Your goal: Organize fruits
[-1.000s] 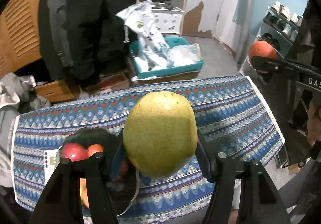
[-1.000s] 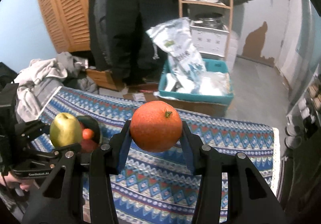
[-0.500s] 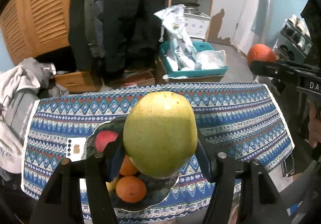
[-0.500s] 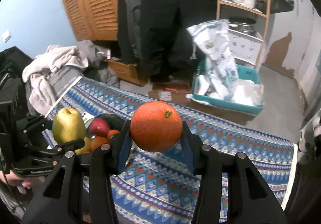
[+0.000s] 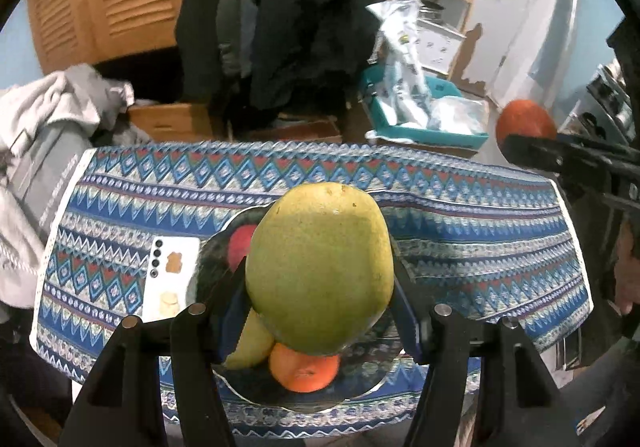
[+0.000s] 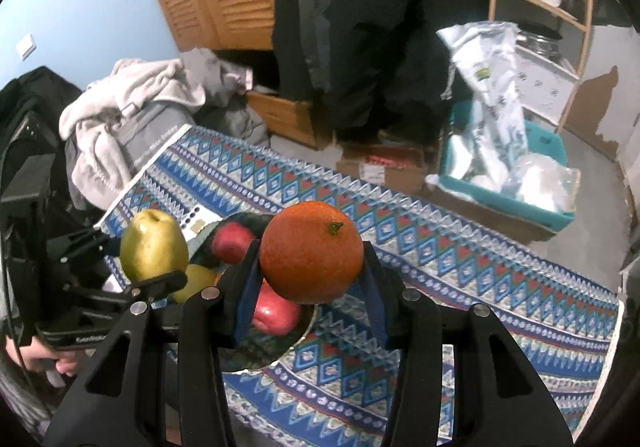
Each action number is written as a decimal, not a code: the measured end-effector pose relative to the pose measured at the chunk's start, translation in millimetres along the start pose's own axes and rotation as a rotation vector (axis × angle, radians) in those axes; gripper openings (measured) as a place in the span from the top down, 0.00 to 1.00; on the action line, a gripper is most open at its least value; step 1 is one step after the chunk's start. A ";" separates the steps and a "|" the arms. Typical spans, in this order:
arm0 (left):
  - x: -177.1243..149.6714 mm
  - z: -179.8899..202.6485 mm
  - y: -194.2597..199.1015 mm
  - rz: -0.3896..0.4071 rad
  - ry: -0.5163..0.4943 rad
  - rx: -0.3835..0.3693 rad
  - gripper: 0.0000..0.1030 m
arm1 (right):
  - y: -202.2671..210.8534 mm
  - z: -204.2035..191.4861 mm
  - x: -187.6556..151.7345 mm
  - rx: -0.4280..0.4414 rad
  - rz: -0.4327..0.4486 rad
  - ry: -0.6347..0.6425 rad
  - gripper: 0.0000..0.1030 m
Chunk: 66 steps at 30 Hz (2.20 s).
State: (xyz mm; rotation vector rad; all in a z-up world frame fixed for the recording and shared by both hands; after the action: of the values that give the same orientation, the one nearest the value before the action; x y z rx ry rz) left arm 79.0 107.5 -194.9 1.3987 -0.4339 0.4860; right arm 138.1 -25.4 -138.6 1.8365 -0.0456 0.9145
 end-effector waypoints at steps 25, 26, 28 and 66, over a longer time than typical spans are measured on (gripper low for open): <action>-40.5 -31.6 -71.0 -0.182 0.061 0.043 0.37 | -127.9 -30.2 -38.1 0.067 -0.211 -0.001 0.55; -41.6 -31.5 -73.0 -0.188 0.061 0.044 0.37 | -131.5 -30.0 -39.7 0.066 -0.217 0.000 0.55; -44.5 -31.1 -77.7 -0.203 0.059 0.036 0.37 | -138.9 -29.4 -43.2 0.067 -0.231 0.002 0.55; -28.6 -17.7 -38.7 -0.112 0.068 0.038 0.29 | -97.8 -19.8 -41.3 0.048 -0.175 -0.027 0.42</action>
State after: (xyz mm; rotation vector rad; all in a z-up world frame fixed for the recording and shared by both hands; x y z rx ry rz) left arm 77.2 119.1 -244.8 1.4306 -0.2905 0.4509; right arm 139.1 20.6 -236.2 1.8653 0.1195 0.7740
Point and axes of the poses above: each gripper's, at about its wrist camera, not at the fingertips, and y roughly against the way its jaws point, z to its right, x to its top, the point moved 10 cm from there along -y, roughly the way its jaws point, and after that the axes turned 1 degree about x, right-handed, at the moved point
